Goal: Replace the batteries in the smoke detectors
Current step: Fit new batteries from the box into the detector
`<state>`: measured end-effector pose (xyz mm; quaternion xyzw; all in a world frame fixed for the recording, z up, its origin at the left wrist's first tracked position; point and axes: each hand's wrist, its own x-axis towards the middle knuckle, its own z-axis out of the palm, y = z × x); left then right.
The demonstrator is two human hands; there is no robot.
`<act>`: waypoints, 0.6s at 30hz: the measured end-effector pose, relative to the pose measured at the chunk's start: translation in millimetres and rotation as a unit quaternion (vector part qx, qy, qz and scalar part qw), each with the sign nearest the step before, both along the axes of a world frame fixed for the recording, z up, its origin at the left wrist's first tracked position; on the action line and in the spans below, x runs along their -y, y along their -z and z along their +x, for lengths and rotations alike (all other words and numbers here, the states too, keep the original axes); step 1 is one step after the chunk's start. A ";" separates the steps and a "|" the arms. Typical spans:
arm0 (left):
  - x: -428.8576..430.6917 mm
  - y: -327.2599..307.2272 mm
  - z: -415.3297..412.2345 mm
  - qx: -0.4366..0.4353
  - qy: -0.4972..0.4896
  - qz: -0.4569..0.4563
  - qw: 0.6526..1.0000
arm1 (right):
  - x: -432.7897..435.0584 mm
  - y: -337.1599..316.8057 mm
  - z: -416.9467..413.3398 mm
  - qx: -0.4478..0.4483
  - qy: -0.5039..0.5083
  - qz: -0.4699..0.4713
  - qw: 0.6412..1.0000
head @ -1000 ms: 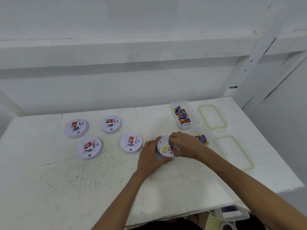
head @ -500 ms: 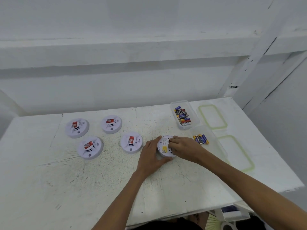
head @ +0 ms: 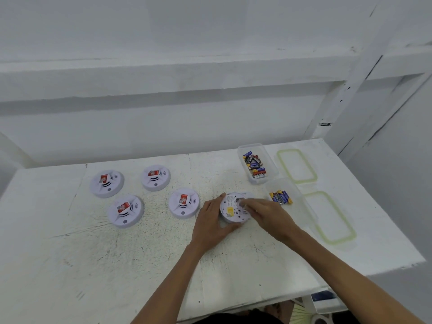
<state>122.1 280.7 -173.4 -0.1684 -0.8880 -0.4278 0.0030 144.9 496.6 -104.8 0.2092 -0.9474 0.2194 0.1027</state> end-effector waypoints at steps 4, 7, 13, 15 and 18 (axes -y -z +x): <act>0.9 -1.0 0.4 0.000 -0.002 -0.003 1.000 | -16.9 -16.7 -5.9 -0.024 0.143 -0.123 0.982; 1.4 0.3 0.6 0.005 -0.004 -0.004 1.000 | -40.7 -16.0 -10.8 -0.014 0.224 -0.159 0.962; -0.3 0.1 1.1 0.014 -0.007 -0.006 1.000 | -69.8 5.1 -13.6 0.091 0.287 -0.108 0.947; -0.7 -1.1 0.8 0.013 -0.009 -0.006 1.000 | -70.2 7.0 -13.0 0.105 0.293 -0.072 0.948; -0.8 -0.9 0.7 0.015 -0.009 -0.002 1.000 | -71.1 9.0 -13.4 0.133 0.297 -0.010 0.946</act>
